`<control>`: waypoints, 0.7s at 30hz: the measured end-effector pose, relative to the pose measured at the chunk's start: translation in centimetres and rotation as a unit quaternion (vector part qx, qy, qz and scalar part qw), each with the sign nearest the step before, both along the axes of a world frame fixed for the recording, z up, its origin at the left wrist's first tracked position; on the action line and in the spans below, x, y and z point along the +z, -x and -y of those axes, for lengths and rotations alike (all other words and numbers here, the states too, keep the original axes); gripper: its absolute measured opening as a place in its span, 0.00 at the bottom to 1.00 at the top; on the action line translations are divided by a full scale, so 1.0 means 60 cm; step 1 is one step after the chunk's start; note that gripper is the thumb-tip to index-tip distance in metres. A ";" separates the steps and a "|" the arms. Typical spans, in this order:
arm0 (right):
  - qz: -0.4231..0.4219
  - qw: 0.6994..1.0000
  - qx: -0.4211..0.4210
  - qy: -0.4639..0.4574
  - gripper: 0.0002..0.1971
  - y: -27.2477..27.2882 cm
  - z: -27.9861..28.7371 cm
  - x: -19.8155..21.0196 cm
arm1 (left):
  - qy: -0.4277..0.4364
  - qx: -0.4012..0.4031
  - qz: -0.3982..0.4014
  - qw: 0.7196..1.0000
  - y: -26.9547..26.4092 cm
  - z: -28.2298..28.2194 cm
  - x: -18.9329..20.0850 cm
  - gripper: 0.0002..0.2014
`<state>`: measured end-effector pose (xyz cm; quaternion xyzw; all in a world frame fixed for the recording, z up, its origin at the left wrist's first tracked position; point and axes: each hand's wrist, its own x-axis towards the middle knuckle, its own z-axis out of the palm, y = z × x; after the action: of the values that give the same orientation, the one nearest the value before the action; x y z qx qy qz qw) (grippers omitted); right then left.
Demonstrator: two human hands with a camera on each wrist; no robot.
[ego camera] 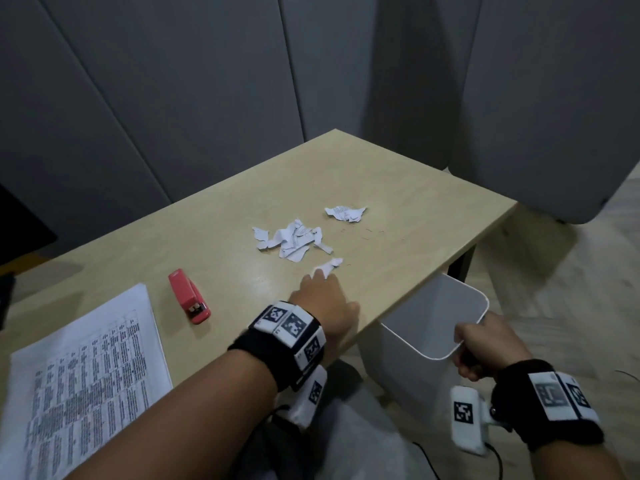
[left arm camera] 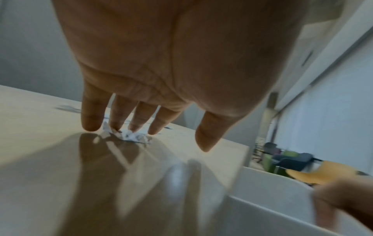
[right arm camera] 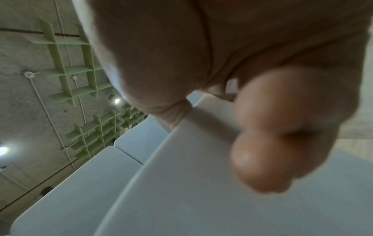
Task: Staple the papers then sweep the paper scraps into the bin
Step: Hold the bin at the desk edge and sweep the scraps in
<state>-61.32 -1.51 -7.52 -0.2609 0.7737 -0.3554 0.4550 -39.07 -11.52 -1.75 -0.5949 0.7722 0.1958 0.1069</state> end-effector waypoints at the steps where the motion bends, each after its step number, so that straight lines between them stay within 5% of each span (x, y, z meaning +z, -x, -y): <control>1: 0.002 1.000 -0.001 0.002 0.11 -0.001 -0.001 0.002 | 0.007 -0.018 -0.016 1.000 0.018 -0.020 0.001 0.30; 13: 0.037 0.999 -0.005 0.006 0.10 -0.001 -0.003 0.008 | 0.041 -0.233 -0.188 0.953 0.114 -0.122 -0.020 0.27; 17: 0.023 1.000 0.001 0.003 0.14 0.000 -0.003 0.004 | 0.080 -0.172 -0.208 0.960 0.098 -0.077 -0.003 0.25; 21: 0.029 1.000 0.008 0.005 0.14 0.002 -0.005 0.000 | 0.121 -0.012 -0.145 0.982 0.057 0.014 0.012 0.29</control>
<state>-61.42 -1.19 -7.52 -0.2587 0.7563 -0.3631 0.4787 -42.51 -12.36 -1.01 -0.5593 0.8045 0.1844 -0.0767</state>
